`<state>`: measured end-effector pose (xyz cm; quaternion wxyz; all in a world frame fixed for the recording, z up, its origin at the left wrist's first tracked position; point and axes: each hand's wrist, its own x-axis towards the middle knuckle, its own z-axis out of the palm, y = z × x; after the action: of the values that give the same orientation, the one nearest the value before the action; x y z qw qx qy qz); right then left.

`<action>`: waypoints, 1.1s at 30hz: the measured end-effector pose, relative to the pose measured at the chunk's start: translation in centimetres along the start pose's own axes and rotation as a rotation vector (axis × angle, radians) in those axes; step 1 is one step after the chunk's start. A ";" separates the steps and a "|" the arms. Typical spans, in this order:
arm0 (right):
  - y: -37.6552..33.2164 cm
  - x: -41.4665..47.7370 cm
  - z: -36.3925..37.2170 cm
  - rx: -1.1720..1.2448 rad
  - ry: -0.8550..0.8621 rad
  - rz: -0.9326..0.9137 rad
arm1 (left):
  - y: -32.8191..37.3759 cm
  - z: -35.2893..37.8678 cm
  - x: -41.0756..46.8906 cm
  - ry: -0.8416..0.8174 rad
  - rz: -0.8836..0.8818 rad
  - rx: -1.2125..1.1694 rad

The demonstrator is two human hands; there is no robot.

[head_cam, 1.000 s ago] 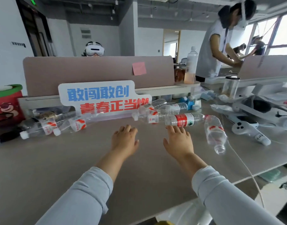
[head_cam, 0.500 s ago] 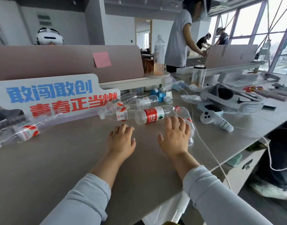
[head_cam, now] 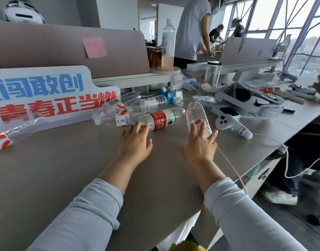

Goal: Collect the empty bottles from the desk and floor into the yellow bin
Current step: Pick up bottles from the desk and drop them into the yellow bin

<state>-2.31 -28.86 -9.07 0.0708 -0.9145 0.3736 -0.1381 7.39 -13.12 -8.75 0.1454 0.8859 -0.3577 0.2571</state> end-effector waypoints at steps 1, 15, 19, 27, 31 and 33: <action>0.1 0.2 0.0 0.012 -0.004 0.002 | 0.0 0.1 0.1 0.008 0.009 -0.001; 1.2 1.7 -0.4 0.274 0.512 -0.278 | -0.3 2.2 2.8 0.045 0.046 -0.009; 1.0 1.8 0.1 0.277 0.567 -0.376 | -0.3 3.6 4.3 -0.098 -0.016 -0.052; 1.0 1.8 0.7 0.337 0.536 -0.376 | 0.3 4.1 4.4 -0.106 -0.062 -0.107; 1.0 1.4 0.4 0.333 0.586 -0.405 | 0.4 3.3 3.3 0.024 0.023 -0.159; 0.8 1.1 0.0 0.338 0.606 -0.420 | 0.3 2.2 2.6 0.175 0.052 -0.187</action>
<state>-2.11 -30.20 -9.01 0.0773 -0.8643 0.1545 -0.4725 9.55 -15.74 -9.14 0.2515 0.8329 -0.3891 0.3028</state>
